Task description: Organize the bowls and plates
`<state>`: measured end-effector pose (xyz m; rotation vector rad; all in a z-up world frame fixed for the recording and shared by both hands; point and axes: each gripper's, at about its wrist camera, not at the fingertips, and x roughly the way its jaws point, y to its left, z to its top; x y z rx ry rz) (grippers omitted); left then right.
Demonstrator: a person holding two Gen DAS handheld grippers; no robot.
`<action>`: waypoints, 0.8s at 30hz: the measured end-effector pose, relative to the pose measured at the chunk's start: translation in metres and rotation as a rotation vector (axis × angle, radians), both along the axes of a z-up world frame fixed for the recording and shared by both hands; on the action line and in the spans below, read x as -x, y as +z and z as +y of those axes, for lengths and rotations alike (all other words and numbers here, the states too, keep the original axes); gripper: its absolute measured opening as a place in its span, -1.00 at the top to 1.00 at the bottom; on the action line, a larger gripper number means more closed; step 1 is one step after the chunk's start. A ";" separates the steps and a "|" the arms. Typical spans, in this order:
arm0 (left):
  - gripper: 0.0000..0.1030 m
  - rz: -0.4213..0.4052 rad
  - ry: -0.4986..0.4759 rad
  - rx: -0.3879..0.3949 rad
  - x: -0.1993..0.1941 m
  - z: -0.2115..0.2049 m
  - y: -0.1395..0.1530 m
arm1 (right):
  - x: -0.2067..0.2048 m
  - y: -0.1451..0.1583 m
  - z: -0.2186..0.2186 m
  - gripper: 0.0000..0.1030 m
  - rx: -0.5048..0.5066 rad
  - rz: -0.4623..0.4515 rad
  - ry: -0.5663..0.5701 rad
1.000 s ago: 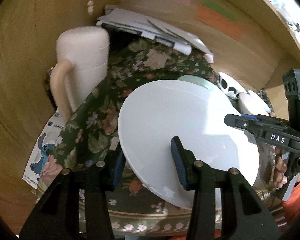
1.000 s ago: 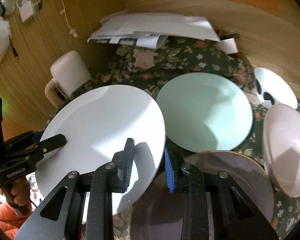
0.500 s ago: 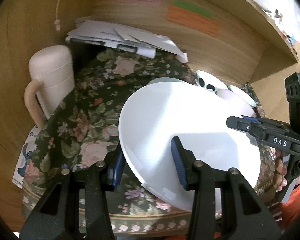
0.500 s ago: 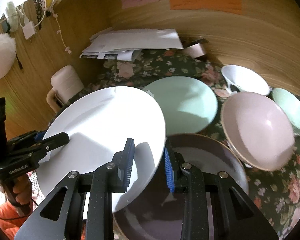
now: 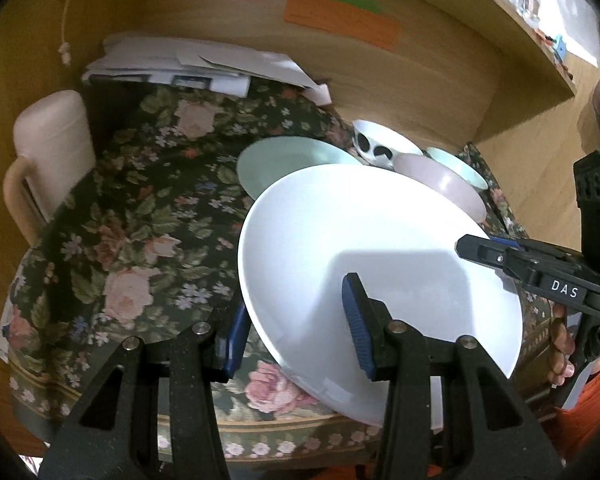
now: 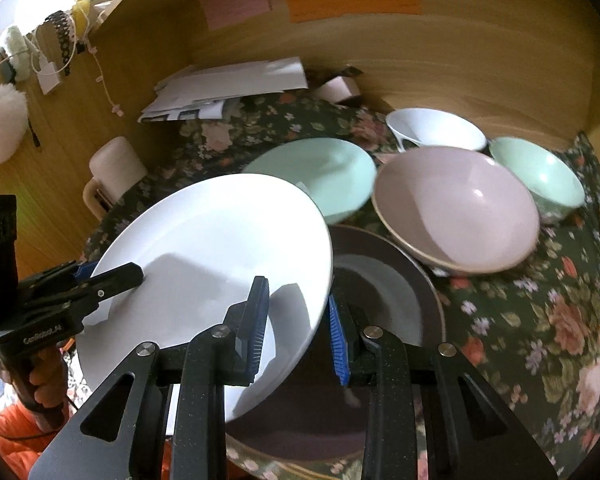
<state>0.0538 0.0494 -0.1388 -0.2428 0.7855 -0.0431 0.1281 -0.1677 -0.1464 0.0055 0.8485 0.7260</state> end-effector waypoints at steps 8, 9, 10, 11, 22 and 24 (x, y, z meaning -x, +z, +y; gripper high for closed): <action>0.14 0.041 -0.058 -0.009 -0.012 -0.026 -0.012 | -0.002 -0.019 -0.025 0.50 0.001 0.046 -0.054; 0.14 0.048 -0.065 -0.010 -0.015 -0.029 -0.014 | -0.003 -0.021 -0.028 0.50 0.000 0.052 -0.060; 0.14 0.054 -0.071 -0.012 -0.016 -0.032 -0.015 | -0.004 -0.024 -0.031 0.50 -0.001 0.061 -0.067; 0.14 0.058 -0.075 -0.014 -0.017 -0.033 -0.017 | -0.004 -0.026 -0.033 0.50 -0.001 0.066 -0.071; 0.14 0.117 -0.110 -0.024 -0.038 -0.048 -0.033 | -0.014 -0.047 -0.048 0.50 -0.010 0.126 -0.108; 0.14 0.125 -0.112 -0.021 -0.041 -0.048 -0.035 | -0.015 -0.048 -0.049 0.50 -0.008 0.132 -0.110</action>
